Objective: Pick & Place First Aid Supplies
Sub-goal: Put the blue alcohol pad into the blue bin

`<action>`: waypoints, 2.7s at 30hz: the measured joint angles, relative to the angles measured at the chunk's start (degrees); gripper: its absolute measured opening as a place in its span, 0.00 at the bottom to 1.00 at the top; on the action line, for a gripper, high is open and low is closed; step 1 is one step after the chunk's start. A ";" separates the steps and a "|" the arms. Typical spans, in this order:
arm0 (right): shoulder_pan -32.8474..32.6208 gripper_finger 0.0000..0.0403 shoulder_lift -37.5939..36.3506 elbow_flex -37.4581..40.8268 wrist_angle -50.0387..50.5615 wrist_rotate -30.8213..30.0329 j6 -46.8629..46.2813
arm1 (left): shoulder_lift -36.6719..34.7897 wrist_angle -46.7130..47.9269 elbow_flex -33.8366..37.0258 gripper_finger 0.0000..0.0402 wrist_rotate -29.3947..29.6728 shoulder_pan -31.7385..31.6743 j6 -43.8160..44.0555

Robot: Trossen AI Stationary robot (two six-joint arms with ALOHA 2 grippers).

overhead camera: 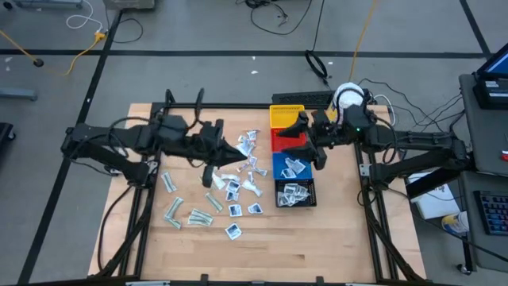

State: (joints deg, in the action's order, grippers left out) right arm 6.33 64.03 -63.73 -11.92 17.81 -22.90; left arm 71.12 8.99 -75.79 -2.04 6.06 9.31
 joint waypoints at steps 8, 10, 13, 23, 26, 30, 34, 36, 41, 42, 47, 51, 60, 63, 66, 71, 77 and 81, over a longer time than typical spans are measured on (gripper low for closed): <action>0.76 0.73 8.05 -11.25 1.76 0.23 0.13 | 6.10 6.58 -11.25 0.00 -10.62 -5.80 -6.61; 0.73 0.73 9.90 -13.90 1.71 0.46 0.81 | 7.80 8.73 -13.88 0.00 -12.91 -6.64 -7.26; 0.68 0.73 11.95 -17.55 1.43 2.47 0.97 | 9.53 11.17 -16.85 0.00 -14.80 -7.45 -8.90; -1.05 0.71 14.64 -19.58 1.80 3.92 -0.77 | 10.29 11.92 -18.42 0.00 -15.71 -8.43 -9.58; -1.83 0.62 15.12 -19.62 1.49 5.02 -0.87 | 10.35 12.46 -18.42 0.00 -14.84 -8.45 -9.20; -2.63 0.36 15.45 -19.64 0.99 4.75 -1.07 | 10.30 12.25 -18.42 0.00 -14.53 -8.38 -9.19; -2.70 0.06 15.19 -19.64 0.48 2.11 -0.35 | 10.30 12.07 -18.42 0.00 -14.40 -8.41 -9.15; -2.69 0.03 15.30 -19.64 0.55 1.26 0.01 | 10.30 12.35 -18.42 0.00 -14.38 -8.41 -8.59; -1.86 0.01 14.10 -19.64 4.85 2.50 1.17 | 10.30 13.85 -18.42 0.06 -13.55 -9.11 0.46; -1.49 0.00 13.56 -19.64 6.90 3.06 1.61 | 10.29 15.12 -18.42 0.09 -13.57 -9.44 1.66; 0.90 0.00 9.66 -20.01 23.31 3.32 6.57 | 9.52 23.56 -18.40 0.26 -14.43 -10.68 6.24; 3.83 0.00 8.59 -24.51 42.10 3.30 12.66 | 9.69 28.63 -18.38 0.37 -14.52 -11.26 7.82; 8.61 0.00 13.82 -33.96 71.54 1.40 27.28 | 9.60 28.41 -18.38 0.47 -14.41 -11.25 10.78; 7.97 0.00 14.92 -30.44 75.26 -4.46 30.86 | 9.60 28.50 -18.38 0.46 -14.38 -11.25 11.51; 7.74 0.00 15.31 -25.08 72.17 -7.41 32.43 | 9.60 28.49 -18.38 0.44 -14.40 -11.23 11.80; 7.01 0.00 15.13 -14.04 63.31 -10.17 33.21 | 9.60 28.38 -18.38 0.43 -14.38 -11.25 11.35; 5.65 0.00 15.12 0.27 50.19 -11.86 34.19 | 9.60 28.44 -18.38 0.46 -14.38 -11.24 11.40; 4.53 0.00 15.19 8.58 41.11 -11.99 35.06 | 9.60 28.53 -18.38 0.47 -14.38 -11.25 11.44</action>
State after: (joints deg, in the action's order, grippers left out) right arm 10.86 79.22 -55.15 29.19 5.82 12.16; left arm 80.73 37.52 -94.17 -16.43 -5.19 20.75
